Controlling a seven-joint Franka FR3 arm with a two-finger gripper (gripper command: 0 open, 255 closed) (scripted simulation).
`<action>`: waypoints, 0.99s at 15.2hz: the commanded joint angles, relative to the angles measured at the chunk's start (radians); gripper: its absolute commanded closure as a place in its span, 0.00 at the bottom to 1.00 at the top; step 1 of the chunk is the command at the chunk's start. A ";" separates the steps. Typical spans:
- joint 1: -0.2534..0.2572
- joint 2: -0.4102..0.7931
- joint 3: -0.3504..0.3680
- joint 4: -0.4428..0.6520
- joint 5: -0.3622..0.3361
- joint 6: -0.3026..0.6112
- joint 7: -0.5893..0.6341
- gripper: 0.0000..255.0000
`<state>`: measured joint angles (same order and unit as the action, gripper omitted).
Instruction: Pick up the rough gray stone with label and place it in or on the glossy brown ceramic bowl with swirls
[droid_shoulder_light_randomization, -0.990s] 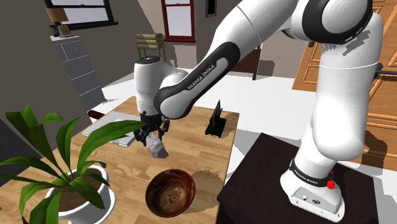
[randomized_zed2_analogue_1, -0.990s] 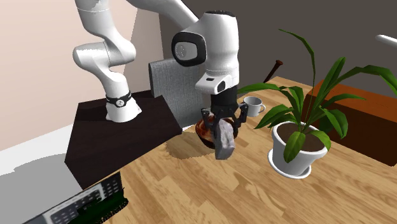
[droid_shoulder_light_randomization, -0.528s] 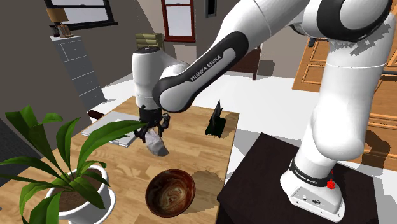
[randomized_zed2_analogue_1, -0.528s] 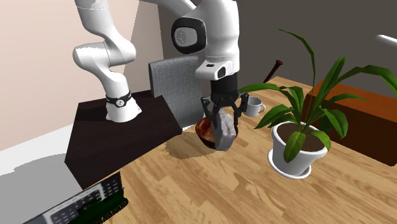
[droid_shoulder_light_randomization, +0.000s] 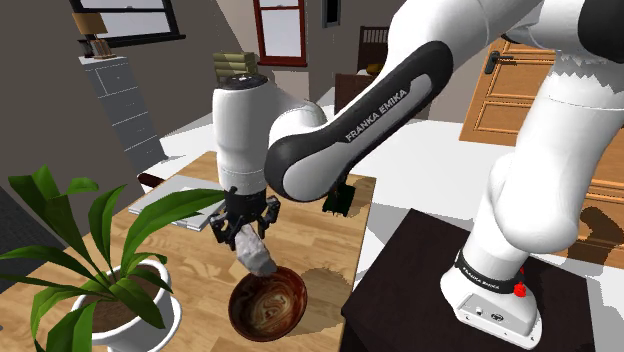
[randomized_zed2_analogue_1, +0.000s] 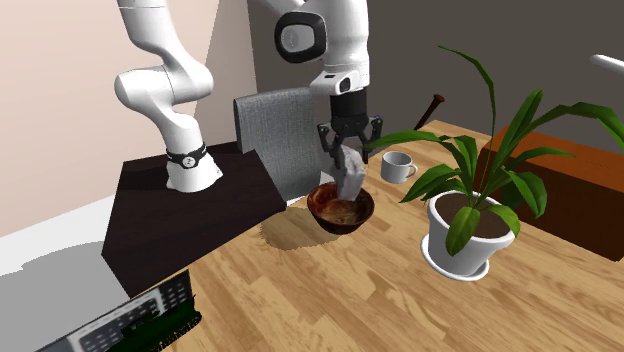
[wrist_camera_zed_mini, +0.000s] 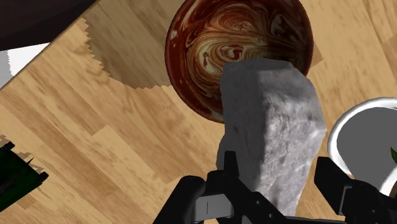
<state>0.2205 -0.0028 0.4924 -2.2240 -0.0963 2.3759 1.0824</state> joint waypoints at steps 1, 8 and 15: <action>0.021 -0.050 0.021 -0.048 0.025 0.002 0.028 1.00; 0.041 -0.044 0.049 -0.105 0.006 0.061 0.093 1.00; 0.038 0.029 0.050 -0.136 -0.069 0.151 0.153 1.00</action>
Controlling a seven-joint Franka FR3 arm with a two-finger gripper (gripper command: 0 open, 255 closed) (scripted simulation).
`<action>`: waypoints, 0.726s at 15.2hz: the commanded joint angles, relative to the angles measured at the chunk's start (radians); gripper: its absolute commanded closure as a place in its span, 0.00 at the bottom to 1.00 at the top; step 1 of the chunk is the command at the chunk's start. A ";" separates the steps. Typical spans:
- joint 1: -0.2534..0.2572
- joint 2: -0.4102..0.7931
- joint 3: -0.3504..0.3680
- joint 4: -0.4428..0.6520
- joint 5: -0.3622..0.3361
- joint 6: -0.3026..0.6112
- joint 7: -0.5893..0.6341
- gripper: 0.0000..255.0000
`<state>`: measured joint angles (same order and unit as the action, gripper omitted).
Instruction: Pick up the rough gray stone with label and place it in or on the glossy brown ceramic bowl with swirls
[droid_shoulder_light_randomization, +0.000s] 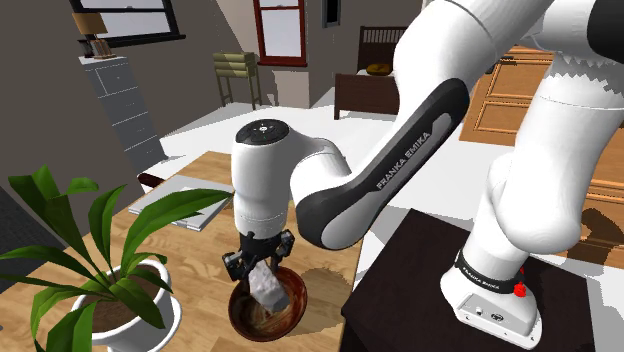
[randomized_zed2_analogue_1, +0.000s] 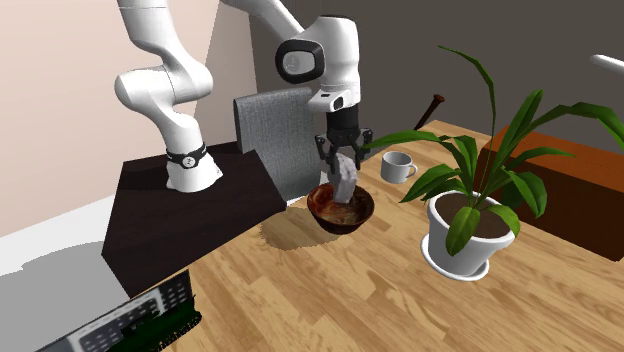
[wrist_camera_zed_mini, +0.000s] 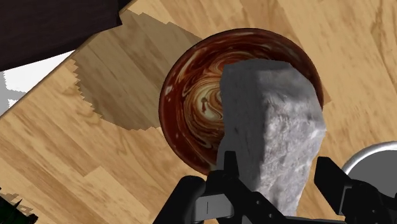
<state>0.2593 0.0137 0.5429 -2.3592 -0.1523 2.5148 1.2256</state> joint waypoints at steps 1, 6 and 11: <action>0.000 0.024 -0.002 -0.004 -0.027 0.025 0.020 1.00; 0.004 0.078 -0.012 -0.016 -0.092 0.079 0.070 1.00; 0.004 0.078 -0.012 -0.016 -0.092 0.079 0.070 1.00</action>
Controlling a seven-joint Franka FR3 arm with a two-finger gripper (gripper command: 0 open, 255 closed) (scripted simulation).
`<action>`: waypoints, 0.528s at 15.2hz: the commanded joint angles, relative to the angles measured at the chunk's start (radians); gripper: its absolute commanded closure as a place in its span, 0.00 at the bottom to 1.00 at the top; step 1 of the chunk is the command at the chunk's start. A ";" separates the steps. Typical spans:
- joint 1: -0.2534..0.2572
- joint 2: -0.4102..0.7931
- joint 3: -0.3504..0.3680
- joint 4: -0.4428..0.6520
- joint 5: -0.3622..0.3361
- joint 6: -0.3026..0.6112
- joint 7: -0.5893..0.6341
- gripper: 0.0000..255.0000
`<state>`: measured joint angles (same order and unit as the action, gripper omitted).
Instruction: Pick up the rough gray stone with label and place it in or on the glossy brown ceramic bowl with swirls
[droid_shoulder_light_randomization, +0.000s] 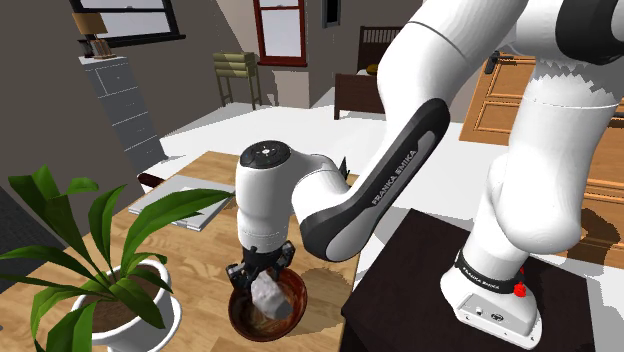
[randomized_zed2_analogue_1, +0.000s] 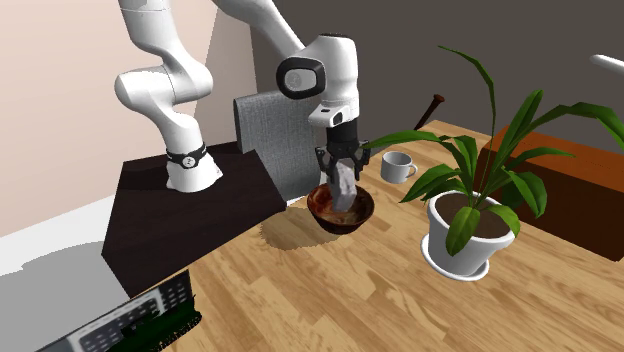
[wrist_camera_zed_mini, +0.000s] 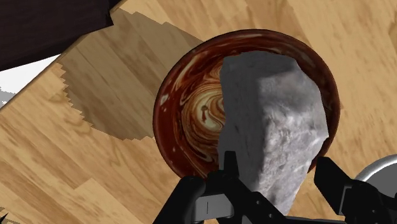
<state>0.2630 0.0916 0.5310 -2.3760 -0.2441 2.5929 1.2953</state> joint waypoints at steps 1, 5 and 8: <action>0.000 0.000 0.000 0.000 0.000 0.000 0.000 1.00; 0.000 0.000 0.000 0.000 0.000 0.000 0.000 0.00; 0.000 0.000 0.000 0.000 0.000 0.001 0.000 0.00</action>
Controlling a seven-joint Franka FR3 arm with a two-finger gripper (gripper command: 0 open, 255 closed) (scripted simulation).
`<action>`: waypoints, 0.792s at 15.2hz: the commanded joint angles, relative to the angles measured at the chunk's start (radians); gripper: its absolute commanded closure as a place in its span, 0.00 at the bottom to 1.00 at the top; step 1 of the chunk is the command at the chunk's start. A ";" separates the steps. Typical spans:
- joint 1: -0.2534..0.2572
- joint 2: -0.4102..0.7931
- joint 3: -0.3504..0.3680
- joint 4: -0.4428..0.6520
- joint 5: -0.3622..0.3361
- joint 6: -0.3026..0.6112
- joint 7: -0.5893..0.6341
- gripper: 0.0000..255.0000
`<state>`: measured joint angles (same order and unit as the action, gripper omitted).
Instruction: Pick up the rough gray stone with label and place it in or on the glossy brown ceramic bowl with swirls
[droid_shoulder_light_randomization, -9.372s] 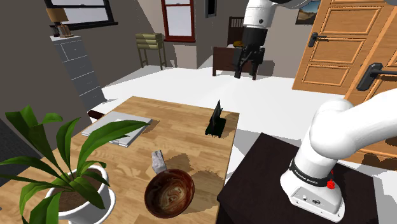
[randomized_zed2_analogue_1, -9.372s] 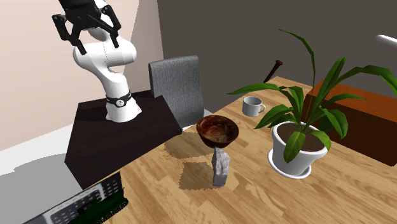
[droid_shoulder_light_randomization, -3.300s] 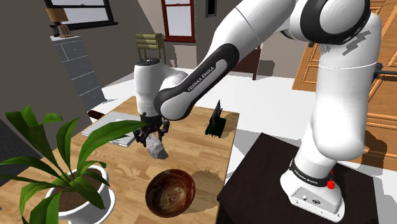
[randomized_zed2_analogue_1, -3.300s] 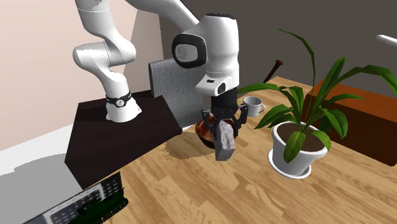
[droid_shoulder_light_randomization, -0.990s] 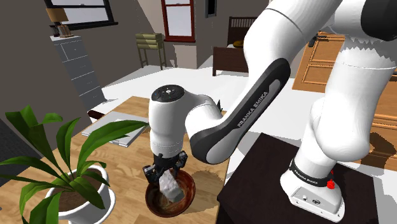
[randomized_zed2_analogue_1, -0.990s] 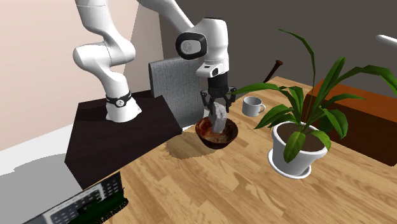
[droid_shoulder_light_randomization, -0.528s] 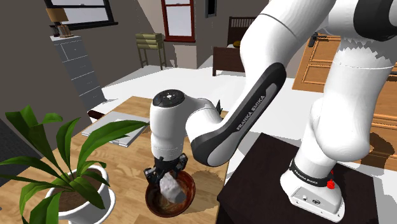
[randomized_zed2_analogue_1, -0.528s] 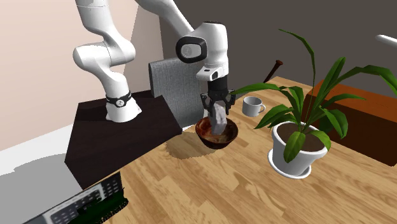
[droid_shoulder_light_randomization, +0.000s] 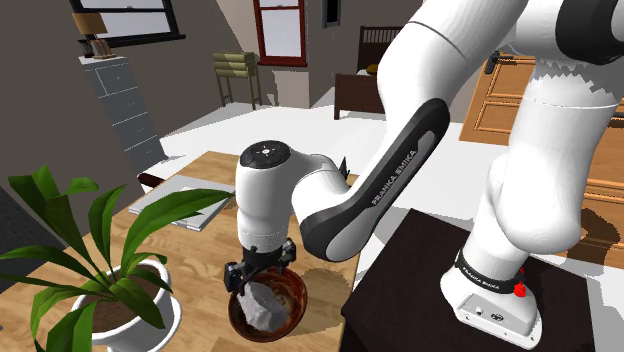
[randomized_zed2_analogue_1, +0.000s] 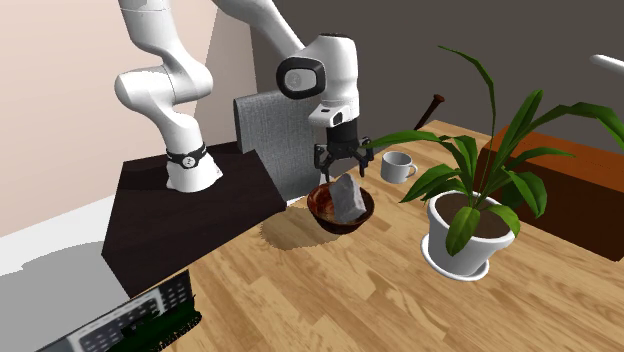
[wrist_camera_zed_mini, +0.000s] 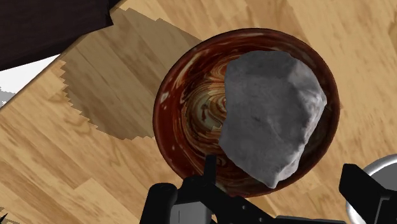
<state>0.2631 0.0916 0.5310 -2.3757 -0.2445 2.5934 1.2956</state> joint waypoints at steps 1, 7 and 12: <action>-0.004 -0.036 0.010 -0.001 0.041 -0.027 -0.029 0.00; -0.002 -0.131 0.019 0.006 0.142 -0.111 -0.100 0.00; -0.002 -0.131 0.019 0.006 0.142 -0.111 -0.100 0.00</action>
